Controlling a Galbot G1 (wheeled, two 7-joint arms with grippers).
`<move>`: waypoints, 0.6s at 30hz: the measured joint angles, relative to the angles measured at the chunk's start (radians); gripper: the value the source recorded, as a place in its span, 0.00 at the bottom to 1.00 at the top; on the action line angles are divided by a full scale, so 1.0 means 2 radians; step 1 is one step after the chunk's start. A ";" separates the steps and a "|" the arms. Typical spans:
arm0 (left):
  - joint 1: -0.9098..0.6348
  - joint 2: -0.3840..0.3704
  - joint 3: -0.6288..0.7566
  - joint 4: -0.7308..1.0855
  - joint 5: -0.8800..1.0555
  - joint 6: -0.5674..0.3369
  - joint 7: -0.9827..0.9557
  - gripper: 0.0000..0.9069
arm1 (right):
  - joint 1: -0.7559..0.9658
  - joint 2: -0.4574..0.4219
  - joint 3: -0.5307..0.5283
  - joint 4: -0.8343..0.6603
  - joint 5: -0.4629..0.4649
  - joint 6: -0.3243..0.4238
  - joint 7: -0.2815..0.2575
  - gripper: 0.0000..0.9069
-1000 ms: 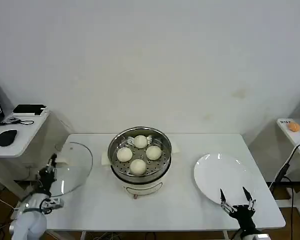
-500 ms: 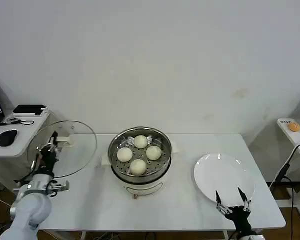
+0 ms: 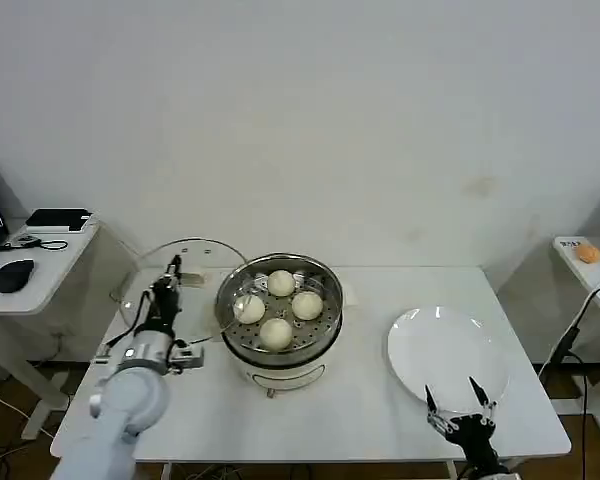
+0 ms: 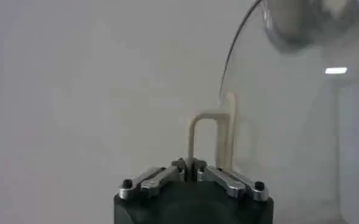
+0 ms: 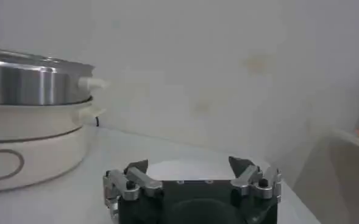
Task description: Take steamed baozi put them in steamer then cover it.
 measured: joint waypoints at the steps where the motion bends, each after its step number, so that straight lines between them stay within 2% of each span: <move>1: -0.005 -0.006 0.005 0.000 0.003 0.006 0.007 0.00 | 0.000 0.001 -0.001 -0.001 -0.002 0.000 0.000 1.00; 10: -0.044 -0.064 0.047 0.009 0.027 0.040 0.050 0.00 | -0.001 0.008 -0.012 -0.007 -0.020 0.002 0.001 1.00; 18: -0.058 -0.105 0.076 0.016 0.045 0.048 0.060 0.00 | -0.003 0.010 -0.017 -0.007 -0.030 0.003 0.002 1.00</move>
